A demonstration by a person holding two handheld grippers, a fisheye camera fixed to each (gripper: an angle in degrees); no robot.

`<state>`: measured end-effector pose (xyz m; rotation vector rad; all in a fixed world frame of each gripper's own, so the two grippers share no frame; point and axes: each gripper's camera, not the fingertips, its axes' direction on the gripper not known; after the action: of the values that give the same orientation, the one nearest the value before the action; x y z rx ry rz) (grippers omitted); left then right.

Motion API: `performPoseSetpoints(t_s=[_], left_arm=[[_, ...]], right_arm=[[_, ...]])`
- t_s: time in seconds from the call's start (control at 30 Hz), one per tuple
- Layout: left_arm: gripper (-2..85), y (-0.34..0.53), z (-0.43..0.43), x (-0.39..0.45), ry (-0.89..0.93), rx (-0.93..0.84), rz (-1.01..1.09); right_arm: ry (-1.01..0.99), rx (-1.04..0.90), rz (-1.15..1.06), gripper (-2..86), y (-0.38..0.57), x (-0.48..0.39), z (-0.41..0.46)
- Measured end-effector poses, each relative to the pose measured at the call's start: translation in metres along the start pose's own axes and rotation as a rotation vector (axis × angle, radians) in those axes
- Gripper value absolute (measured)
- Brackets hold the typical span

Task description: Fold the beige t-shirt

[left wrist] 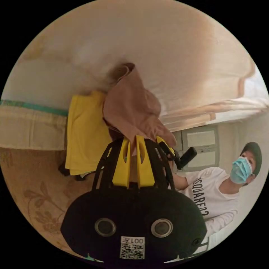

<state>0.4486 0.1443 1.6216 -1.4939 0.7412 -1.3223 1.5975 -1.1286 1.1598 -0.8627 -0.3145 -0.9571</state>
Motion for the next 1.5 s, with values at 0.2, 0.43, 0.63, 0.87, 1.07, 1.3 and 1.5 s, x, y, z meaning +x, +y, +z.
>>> performPoseSetpoints(t_s=[0.2, 0.43, 0.63, 0.87, 1.07, 1.3, 1.5], left_arm=[[-1.2, -0.031, 0.011, -0.002, 0.116, -0.002, -0.105], [-0.9, -0.054, -0.002, 0.035, 0.155, 0.073, -0.121], [-1.0, -0.060, -0.010, 0.091, 0.113, 0.185, -0.173], [-0.9, -0.077, -0.021, 0.242, -0.285, 0.199, 0.005], [-0.9, -0.155, 0.036, 0.323, -0.388, 0.023, 0.217], [-0.9, -0.175, 0.037, 0.407, -0.427, -0.042, 0.324], [-0.9, -0.156, 0.042, 0.459, -0.469, -0.004, 0.266]], right_arm=[[-0.043, -0.135, -0.037, 0.4, 0.034, 0.033, 0.002], [-0.187, -0.230, 0.014, 0.3, 0.037, 0.088, -0.009], [-0.208, -0.348, 0.041, 0.5, 0.036, 0.132, -0.045], [0.102, -0.284, -0.263, 0.6, -0.014, 0.156, -0.123], [0.140, -0.246, -0.564, 0.4, -0.106, 0.158, -0.076], [0.244, -0.213, -0.657, 0.3, -0.155, 0.219, -0.070], [0.276, -0.244, -0.637, 0.2, -0.186, 0.282, -0.071]])
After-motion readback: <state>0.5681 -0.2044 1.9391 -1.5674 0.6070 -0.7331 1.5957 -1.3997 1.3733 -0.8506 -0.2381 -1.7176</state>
